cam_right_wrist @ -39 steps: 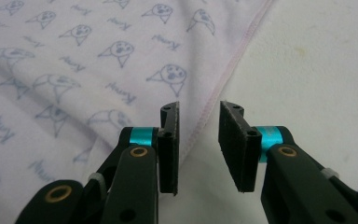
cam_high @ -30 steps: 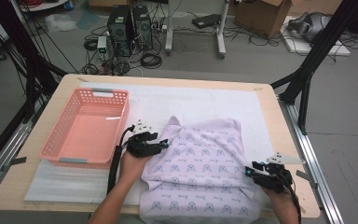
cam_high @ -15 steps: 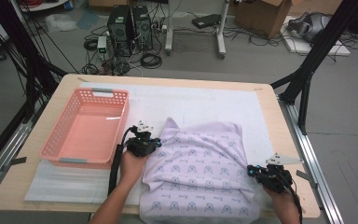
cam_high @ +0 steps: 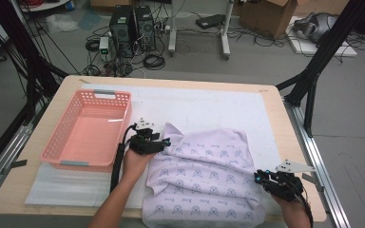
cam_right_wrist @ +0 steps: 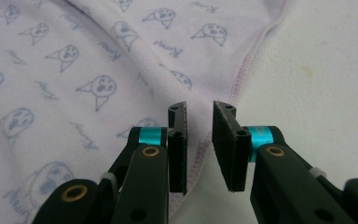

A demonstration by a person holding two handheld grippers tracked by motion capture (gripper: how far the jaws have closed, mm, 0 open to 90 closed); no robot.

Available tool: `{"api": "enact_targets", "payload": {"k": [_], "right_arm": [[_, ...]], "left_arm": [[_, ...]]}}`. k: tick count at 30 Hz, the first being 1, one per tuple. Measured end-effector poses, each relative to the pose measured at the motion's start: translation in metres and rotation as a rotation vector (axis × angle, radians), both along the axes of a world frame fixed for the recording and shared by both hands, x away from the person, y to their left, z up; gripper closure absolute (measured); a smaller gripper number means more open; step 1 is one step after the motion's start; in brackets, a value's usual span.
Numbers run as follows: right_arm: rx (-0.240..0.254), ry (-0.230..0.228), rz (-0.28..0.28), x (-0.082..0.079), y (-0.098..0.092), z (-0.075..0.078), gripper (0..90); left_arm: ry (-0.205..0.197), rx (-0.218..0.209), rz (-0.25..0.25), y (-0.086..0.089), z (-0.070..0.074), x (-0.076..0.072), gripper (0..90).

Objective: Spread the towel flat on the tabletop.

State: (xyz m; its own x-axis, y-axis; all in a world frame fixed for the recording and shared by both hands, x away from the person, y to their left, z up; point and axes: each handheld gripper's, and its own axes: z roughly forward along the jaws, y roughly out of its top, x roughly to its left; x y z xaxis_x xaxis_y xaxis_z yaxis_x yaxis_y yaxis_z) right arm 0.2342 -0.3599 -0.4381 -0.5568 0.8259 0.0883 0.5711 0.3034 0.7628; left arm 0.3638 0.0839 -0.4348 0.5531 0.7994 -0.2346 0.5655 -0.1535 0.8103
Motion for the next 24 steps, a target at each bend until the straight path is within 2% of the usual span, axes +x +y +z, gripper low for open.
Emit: {"api": "enact_targets", "payload": {"k": [4, 6, 7, 8, 9, 11, 13, 14, 15, 16, 17, 19, 20, 24], "right_arm": [[0.013, -0.009, -0.011, 0.002, -0.002, 0.001, 68.1], [0.026, -0.013, -0.031, 0.006, -0.004, 0.002, 62.2], [0.029, -0.014, -0.041, 0.01, -0.005, 0.001, 60.9], [0.038, -0.007, -0.053, 0.015, -0.005, 0.0, 58.7], [0.042, -0.005, -0.058, 0.019, -0.004, 0.0, 57.4], [0.042, 0.003, -0.067, 0.031, 0.0, -0.003, 55.2], [0.044, 0.022, -0.067, 0.043, 0.007, -0.007, 55.5], [0.024, 0.03, -0.066, 0.048, 0.011, -0.01, 58.2], [-0.002, 0.014, -0.07, 0.049, 0.014, -0.011, 68.0], [-0.009, 0.013, -0.062, 0.05, 0.015, -0.01, 81.6], [0.017, 0.037, -0.038, 0.05, 0.014, -0.01, 86.6], [-0.016, 0.029, -0.028, 0.045, 0.014, -0.008, 87.6], [-0.02, 0.032, -0.024, 0.041, 0.011, -0.007, 87.8], [-0.005, 0.063, -0.009, 0.021, -0.001, -0.006, 87.8]], "left_arm": [[-0.006, -0.013, 0.024, -0.007, -0.003, 0.023, 47.5], [0.022, 0.007, 0.015, -0.013, -0.007, 0.032, 47.6], [0.021, 0.025, 0.008, -0.017, -0.01, 0.035, 48.9], [0.012, 0.027, 0.012, -0.02, -0.011, 0.035, 53.7], [0.015, 0.05, 0.016, -0.021, -0.013, 0.035, 60.8], [0.042, 0.07, 0.038, -0.024, -0.016, 0.035, 81.7], [0.032, 0.068, 0.069, -0.022, -0.014, 0.035, 85.1], [0.012, 0.072, 0.086, -0.02, -0.011, 0.034, 85.5], [-0.008, 0.068, 0.107, -0.017, -0.008, 0.033, 85.6], [-0.022, 0.054, 0.13, -0.013, -0.004, 0.033, 85.7], [-0.041, 0.049, 0.15, -0.009, -0.001, 0.032, 85.8], [-0.062, 0.042, 0.181, -0.001, 0.004, 0.031, 85.9], [-0.061, 0.036, 0.182, 0.002, 0.006, 0.031, 85.8], [-0.026, 0.037, 0.149, 0.003, 0.003, 0.029, 84.5]]}}
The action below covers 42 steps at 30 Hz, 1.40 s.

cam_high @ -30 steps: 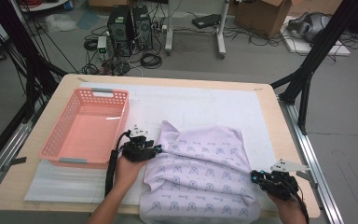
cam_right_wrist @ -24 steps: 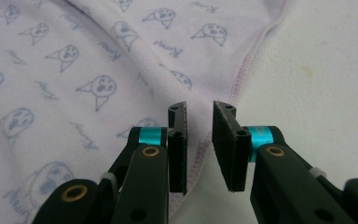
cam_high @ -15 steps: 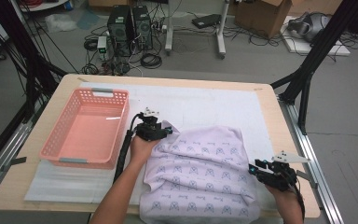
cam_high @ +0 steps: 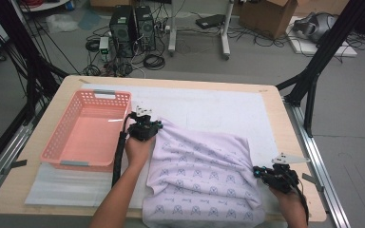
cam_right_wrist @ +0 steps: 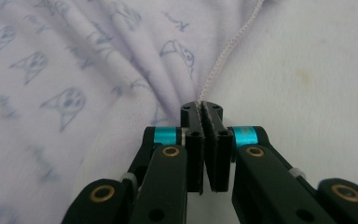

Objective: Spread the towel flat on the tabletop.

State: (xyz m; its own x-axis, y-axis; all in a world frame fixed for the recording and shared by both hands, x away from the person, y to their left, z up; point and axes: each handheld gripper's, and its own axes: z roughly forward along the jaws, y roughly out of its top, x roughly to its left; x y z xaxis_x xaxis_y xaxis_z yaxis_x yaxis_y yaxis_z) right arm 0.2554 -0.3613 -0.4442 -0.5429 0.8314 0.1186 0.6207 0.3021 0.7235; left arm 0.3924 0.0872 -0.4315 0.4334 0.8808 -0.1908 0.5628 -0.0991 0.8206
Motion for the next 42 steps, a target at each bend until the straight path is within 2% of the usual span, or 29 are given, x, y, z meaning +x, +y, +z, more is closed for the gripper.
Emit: {"api": "enact_targets", "payload": {"k": [2, 3, 4, 5, 8, 10, 11, 13, 15, 16, 18, 21, 22, 24, 25, 26, 27, 28, 29, 31, 32, 34, 35, 38, 39, 40, 42], "right_arm": [[0.0, 0.024, 0.016, -0.005, -0.002, 0.001, 84.2], [-0.003, 0.04, 0.012, -0.007, -0.003, 0.003, 73.6], [-0.014, 0.032, 0.004, -0.006, -0.004, 0.005, 67.9], [-0.011, 0.016, -0.011, -0.004, -0.006, 0.007, 66.1], [0.016, -0.033, -0.05, 0.009, -0.007, 0.015, 59.4], [0.015, -0.074, -0.064, 0.025, -0.005, 0.02, 56.3], [0.001, -0.087, -0.065, 0.035, -0.002, 0.022, 55.0], [-0.017, -0.093, -0.06, 0.052, 0.003, 0.023, 54.2], [-0.036, -0.098, -0.05, 0.069, 0.009, 0.023, 54.2], [-0.055, -0.097, -0.043, 0.077, 0.012, 0.023, 54.3], [-0.082, -0.09, -0.037, 0.091, 0.018, 0.021, 54.6], [-0.09, -0.063, 0.003, 0.108, 0.025, 0.015, 53.8], [-0.102, -0.035, 0.016, 0.113, 0.028, 0.012, 53.3], [-0.135, 0.0, 0.053, 0.121, 0.032, 0.006, 53.3], [-0.127, -0.005, 0.066, 0.124, 0.033, 0.006, 58.9], [-0.122, -0.004, 0.086, 0.126, 0.033, 0.005, 69.1], [-0.116, 0.002, 0.122, 0.128, 0.034, 0.006, 83.6], [-0.123, 0.005, 0.162, 0.13, 0.036, 0.007, 86.2], [-0.164, -0.001, 0.183, 0.134, 0.039, 0.009, 87.0], [-0.204, -0.032, 0.164, 0.142, 0.041, 0.012, 87.2], [-0.203, -0.053, 0.137, 0.147, 0.041, 0.014, 87.2], [-0.185, -0.095, 0.078, 0.157, 0.039, 0.018, 87.2], [-0.181, -0.133, 0.045, 0.162, 0.038, 0.019, 87.3], [-0.175, -0.173, -0.019, 0.171, 0.039, 0.019, 87.3], [-0.173, -0.2, -0.049, 0.174, 0.04, 0.019, 87.4], [-0.174, -0.219, -0.068, 0.176, 0.04, 0.02, 87.4], [-0.193, -0.267, -0.137, 0.18, 0.041, 0.021, 87.3]], "left_arm": [[0.061, -0.019, -0.033, -0.003, -0.005, 0.001, 78.8], [0.07, -0.007, -0.044, -0.004, -0.006, 0.001, 71.4], [0.063, 0.023, -0.052, -0.006, -0.007, 0.001, 66.2], [0.062, 0.033, -0.059, -0.006, -0.009, 0.002, 61.7], [0.087, 0.012, -0.062, -0.007, -0.013, 0.005, 55.8], [0.102, 0.016, -0.069, -0.009, -0.016, 0.007, 57.0], [0.094, 0.026, -0.07, -0.01, -0.017, 0.007, 60.1], [0.073, 0.078, -0.069, -0.011, -0.016, 0.006, 70.5], [0.076, 0.08, -0.062, -0.008, -0.016, 0.006, 81.4], [0.084, 0.073, -0.057, -0.006, -0.016, 0.007, 85.5], [0.078, 0.076, -0.049, -0.004, -0.016, 0.007, 86.8], [0.067, 0.073, -0.047, -0.002, -0.016, 0.007, 87.1], [0.063, 0.064, -0.045, -0.001, -0.015, 0.008, 87.1], [0.052, 0.052, -0.039, 0.0, -0.014, 0.008, 87.2], [0.045, 0.042, -0.033, 0.001, -0.013, 0.009, 87.2], [0.038, 0.034, -0.023, 0.002, -0.011, 0.009, 87.3], [0.023, 0.028, -0.008, 0.002, -0.008, 0.009, 87.3], [-0.008, 0.01, 0.009, 0.002, -0.005, 0.01, 87.3], [-0.02, 0.011, 0.018, 0.003, -0.004, 0.011, 87.3], [-0.008, 0.033, 0.028, 0.002, -0.001, 0.016, 87.3], [-0.019, 0.015, 0.045, 0.003, -0.001, 0.017, 87.3], [-0.01, -0.007, 0.062, 0.004, -0.001, 0.02, 87.4], [-0.015, 0.001, 0.06, 0.005, -0.002, 0.021, 87.3], [-0.042, -0.016, 0.058, 0.004, -0.004, 0.023, 87.1], [-0.046, -0.017, 0.056, 0.004, -0.004, 0.023, 86.3], [-0.053, -0.015, 0.059, 0.004, -0.005, 0.023, 82.8], [-0.014, -0.048, 0.054, 0.006, -0.008, 0.025, 66.4]]}}
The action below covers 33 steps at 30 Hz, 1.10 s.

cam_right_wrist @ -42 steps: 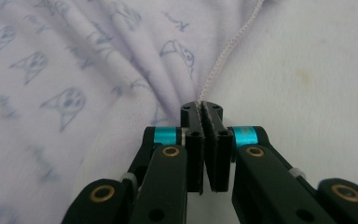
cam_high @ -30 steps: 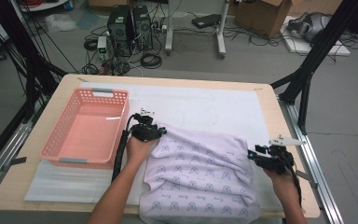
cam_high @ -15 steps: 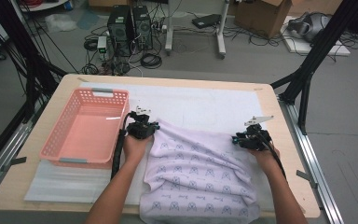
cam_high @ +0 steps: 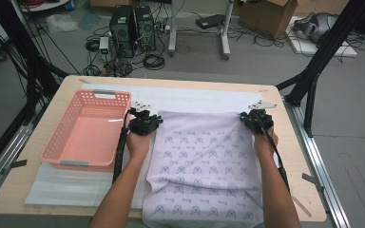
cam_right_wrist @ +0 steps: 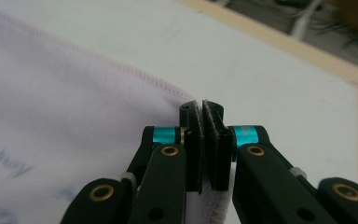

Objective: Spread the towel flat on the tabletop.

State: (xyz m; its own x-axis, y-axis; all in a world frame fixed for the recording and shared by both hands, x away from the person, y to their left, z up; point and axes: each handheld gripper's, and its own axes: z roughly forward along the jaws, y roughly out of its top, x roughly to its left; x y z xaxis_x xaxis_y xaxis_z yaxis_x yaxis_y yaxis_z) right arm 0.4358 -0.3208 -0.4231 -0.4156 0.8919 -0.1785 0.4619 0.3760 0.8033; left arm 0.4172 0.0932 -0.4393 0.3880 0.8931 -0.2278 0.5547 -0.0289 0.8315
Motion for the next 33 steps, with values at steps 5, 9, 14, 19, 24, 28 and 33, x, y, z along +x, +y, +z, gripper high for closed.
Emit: {"api": "enact_targets", "payload": {"k": [5, 9, 14, 19, 24, 28, 33], "right_arm": [[0.065, 0.024, -0.113, 0.007, -0.005, -0.003, 74.4], [0.098, 0.045, -0.089, 0.001, -0.008, 0.004, 72.3], [0.108, 0.052, -0.027, -0.01, -0.013, 0.016, 69.8], [0.107, 0.074, -0.001, -0.023, -0.024, 0.017, 68.9], [0.115, 0.122, 0.025, -0.036, -0.034, 0.013, 66.2], [0.13, 0.122, 0.049, -0.047, -0.038, 0.01, 65.5], [0.149, 0.129, 0.068, -0.062, -0.042, 0.01, 62.0]], "left_arm": [[0.066, 0.028, -0.089, -0.003, -0.008, -0.001, 47.4], [0.075, 0.045, -0.131, -0.016, -0.013, -0.001, 46.3], [0.011, 0.201, -0.129, -0.032, -0.012, -0.006, 68.1], [-0.002, 0.218, -0.005, -0.023, -0.011, -0.001, 87.4], [0.013, 0.12, -0.001, -0.009, -0.01, 0.002, 73.1], [0.029, 0.086, -0.079, -0.007, -0.006, -0.007, 51.7], [0.06, 0.051, -0.187, -0.007, -0.001, -0.021, 48.3]]}}
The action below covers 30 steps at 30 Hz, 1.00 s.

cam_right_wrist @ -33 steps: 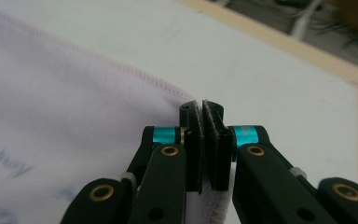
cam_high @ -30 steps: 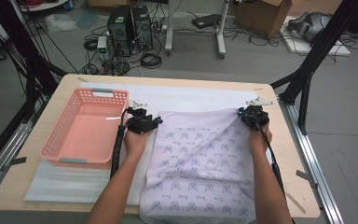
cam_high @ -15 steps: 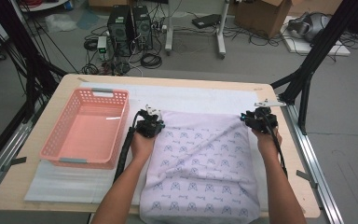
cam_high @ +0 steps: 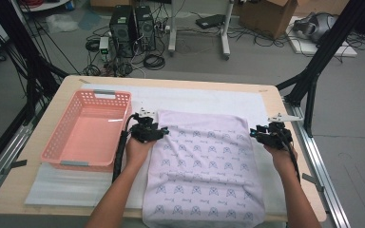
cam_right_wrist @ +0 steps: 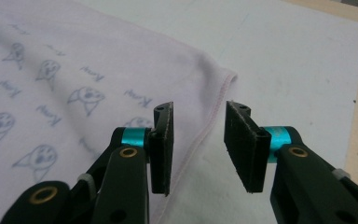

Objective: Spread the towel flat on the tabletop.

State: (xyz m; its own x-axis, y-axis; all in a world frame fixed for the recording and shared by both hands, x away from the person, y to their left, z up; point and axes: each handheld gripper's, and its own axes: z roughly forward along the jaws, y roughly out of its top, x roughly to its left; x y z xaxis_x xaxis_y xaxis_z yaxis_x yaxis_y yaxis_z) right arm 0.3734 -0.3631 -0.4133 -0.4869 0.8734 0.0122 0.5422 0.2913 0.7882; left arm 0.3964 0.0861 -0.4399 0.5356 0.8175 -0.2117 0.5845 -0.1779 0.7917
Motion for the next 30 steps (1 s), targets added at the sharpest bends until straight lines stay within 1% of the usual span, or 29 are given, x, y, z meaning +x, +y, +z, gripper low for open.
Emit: {"api": "enact_targets", "payload": {"k": [1, 2, 3, 4, 5, 6, 8, 9, 10, 11, 12, 13, 14, 15, 16, 17, 18, 19, 20, 21, 22, 23, 24, 25, 26, 27, 28, 29, 30], "right_arm": [[0.007, 0.002, 0.005, -0.004, 0.0, 0.0, 61.4], [0.016, 0.003, 0.014, -0.008, -0.001, 0.001, 60.5], [0.024, 0.003, 0.022, -0.012, -0.001, 0.001, 59.6], [0.027, 0.004, 0.032, -0.018, -0.001, 0.001, 58.8], [0.028, 0.001, 0.039, -0.022, -0.001, 0.001, 58.1], [0.038, 0.003, 0.045, -0.029, -0.001, 0.002, 56.5], [0.042, 0.002, 0.057, -0.038, -0.001, 0.001, 56.2], [0.049, 0.004, 0.065, -0.044, -0.002, 0.001, 56.3], [0.052, 0.004, 0.072, -0.05, -0.002, 0.0, 56.1], [0.055, 0.006, 0.079, -0.057, -0.002, -0.002, 55.9], [0.057, 0.009, 0.081, -0.062, -0.002, -0.003, 55.9], [0.06, 0.014, 0.087, -0.069, -0.002, -0.005, 55.8], [0.062, 0.017, 0.093, -0.073, -0.002, -0.007, 55.8], [0.062, 0.026, 0.096, -0.078, -0.002, -0.009, 55.8], [0.057, 0.03, 0.101, -0.083, -0.002, -0.012, 55.7], [0.057, 0.035, 0.104, -0.087, -0.002, -0.015, 55.8], [0.051, 0.041, 0.106, -0.09, -0.002, -0.018, 55.6], [0.043, 0.045, 0.107, -0.091, -0.002, -0.02, 55.5], [0.038, 0.056, 0.105, -0.092, -0.001, -0.023, 55.3], [0.033, 0.07, 0.105, -0.092, -0.001, -0.026, 55.0], [0.031, 0.086, 0.103, -0.091, 0.0, -0.029, 55.5], [0.034, 0.103, 0.109, -0.09, 0.002, -0.032, 59.0], [0.022, 0.104, 0.115, -0.089, 0.003, -0.034, 61.5], [0.008, 0.092, 0.109, -0.089, 0.004, -0.034, 68.0], [0.01, 0.096, 0.107, -0.088, 0.003, -0.033, 85.1], [0.035, 0.11, 0.115, -0.085, 0.001, -0.033, 86.1], [0.046, 0.116, 0.112, -0.081, 0.001, -0.033, 86.7], [0.046, 0.109, 0.103, -0.078, 0.001, -0.033, 87.0], [0.043, 0.097, 0.093, -0.075, 0.001, -0.034, 87.1]], "left_arm": [[0.008, -0.004, -0.019, -0.001, 0.002, -0.003, 45.7], [-0.005, -0.011, -0.031, -0.002, 0.004, -0.006, 45.1], [-0.037, -0.023, -0.032, -0.003, 0.005, -0.013, 45.2], [-0.045, -0.025, -0.033, -0.003, 0.006, -0.016, 45.5], [-0.039, -0.019, -0.038, -0.003, 0.005, -0.02, 45.7], [-0.03, -0.021, -0.04, -0.003, 0.004, -0.024, 44.9], [-0.025, -0.022, -0.043, -0.003, 0.001, -0.032, 43.8], [-0.028, -0.016, -0.042, -0.002, 0.0, -0.037, 43.5], [-0.011, 0.002, -0.047, -0.001, 0.0, -0.041, 43.0], [-0.01, 0.003, -0.051, 0.0, 0.0, -0.043, 41.0], [-0.025, -0.006, -0.05, 0.002, 0.0, -0.049, 40.4], [-0.028, 0.002, -0.049, 0.004, 0.0, -0.052, 41.5], [-0.017, 0.021, -0.055, 0.005, 0.001, -0.055, 41.2], [-0.013, 0.03, -0.059, 0.008, 0.001, -0.057, 39.8], [-0.01, 0.019, -0.056, 0.01, 0.001, -0.06, 40.0], [-0.004, 0.009, -0.056, 0.013, 0.001, -0.063, 40.3], [0.001, 0.008, -0.056, 0.014, 0.0, -0.064, 40.4], [0.018, 0.014, -0.059, 0.014, -0.002, -0.066, 41.1], [0.038, 0.034, -0.069, 0.014, -0.006, -0.067, 42.3], [0.021, 0.046, -0.073, 0.013, -0.009, -0.07, 43.1], [-0.016, 0.069, -0.057, 0.012, -0.011, -0.074, 46.1], [-0.036, 0.09, -0.037, 0.012, -0.012, -0.076, 54.5], [-0.043, 0.113, -0.032, 0.013, -0.011, -0.077, 65.9], [-0.026, 0.088, -0.05, 0.015, -0.011, -0.075, 80.3], [-0.006, 0.067, -0.042, 0.016, -0.011, -0.073, 86.9], [0.003, 0.062, -0.041, 0.017, -0.011, -0.071, 87.3], [-0.007, 0.068, -0.022, 0.018, -0.01, -0.069, 87.5], [-0.016, 0.064, 0.009, 0.019, -0.011, -0.067, 87.5], [-0.002, 0.032, 0.05, 0.023, -0.013, -0.063, 87.5]]}}
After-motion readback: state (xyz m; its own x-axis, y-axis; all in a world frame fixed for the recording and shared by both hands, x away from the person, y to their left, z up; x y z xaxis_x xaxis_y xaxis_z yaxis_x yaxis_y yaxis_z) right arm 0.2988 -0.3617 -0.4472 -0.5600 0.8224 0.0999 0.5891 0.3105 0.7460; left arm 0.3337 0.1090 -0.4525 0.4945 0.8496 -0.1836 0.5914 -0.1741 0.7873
